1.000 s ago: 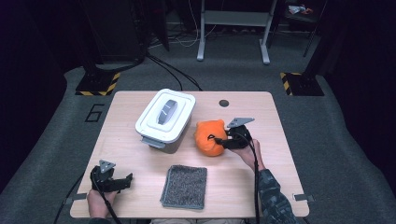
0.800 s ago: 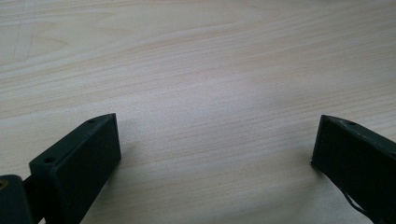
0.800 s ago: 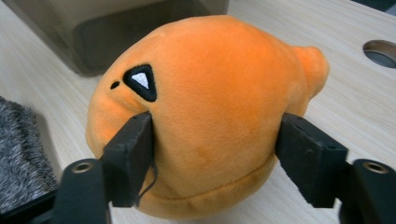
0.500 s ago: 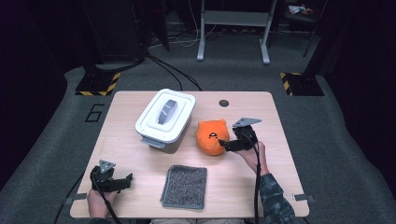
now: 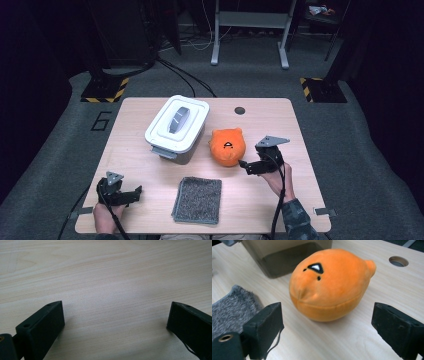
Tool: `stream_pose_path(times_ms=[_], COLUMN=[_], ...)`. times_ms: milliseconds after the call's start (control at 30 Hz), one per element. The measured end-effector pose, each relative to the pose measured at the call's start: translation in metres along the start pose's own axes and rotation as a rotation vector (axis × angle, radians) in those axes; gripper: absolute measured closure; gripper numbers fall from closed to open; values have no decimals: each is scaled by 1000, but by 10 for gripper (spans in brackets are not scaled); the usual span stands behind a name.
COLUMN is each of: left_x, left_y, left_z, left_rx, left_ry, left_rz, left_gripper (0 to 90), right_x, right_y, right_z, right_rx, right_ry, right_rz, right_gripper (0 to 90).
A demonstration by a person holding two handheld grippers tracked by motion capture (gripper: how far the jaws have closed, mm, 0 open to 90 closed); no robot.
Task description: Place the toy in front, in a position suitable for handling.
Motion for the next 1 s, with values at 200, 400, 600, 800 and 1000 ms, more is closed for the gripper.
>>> stream_pose_path(times_ms=[200, 400, 600, 800, 1000], left_x=[0, 0, 0, 0, 0], left_y=[0, 0, 0, 0, 0], left_z=[0, 0, 0, 0, 0], left_rx=[0, 0, 0, 0, 0], left_ry=[-1, -1, 0, 1, 1], left_rz=[0, -2, -2, -1, -1], left_gripper=[7, 7, 7, 7, 7], right_x=[-14, -36, -60, -88, -108], right_y=[6, 5, -3, -17, -35], right_z=[12, 21, 25, 30, 32], right_rx=[-30, -61, -83, -109, -140], right_ry=[0, 7, 21, 56, 115], right_rz=[-5, -31, -55, -88, -127], right_gripper=[86, 90, 105, 117, 115])
Point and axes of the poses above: each handheld gripper's, and its own axes: y roughly backward along the jaws, z roughly out of its underside, x roughly to its right, the point moved 1 cm from there along -y, roughly forward along the jaws, and after that the axes turned 2 degrees about x, right-handed, at the moved point
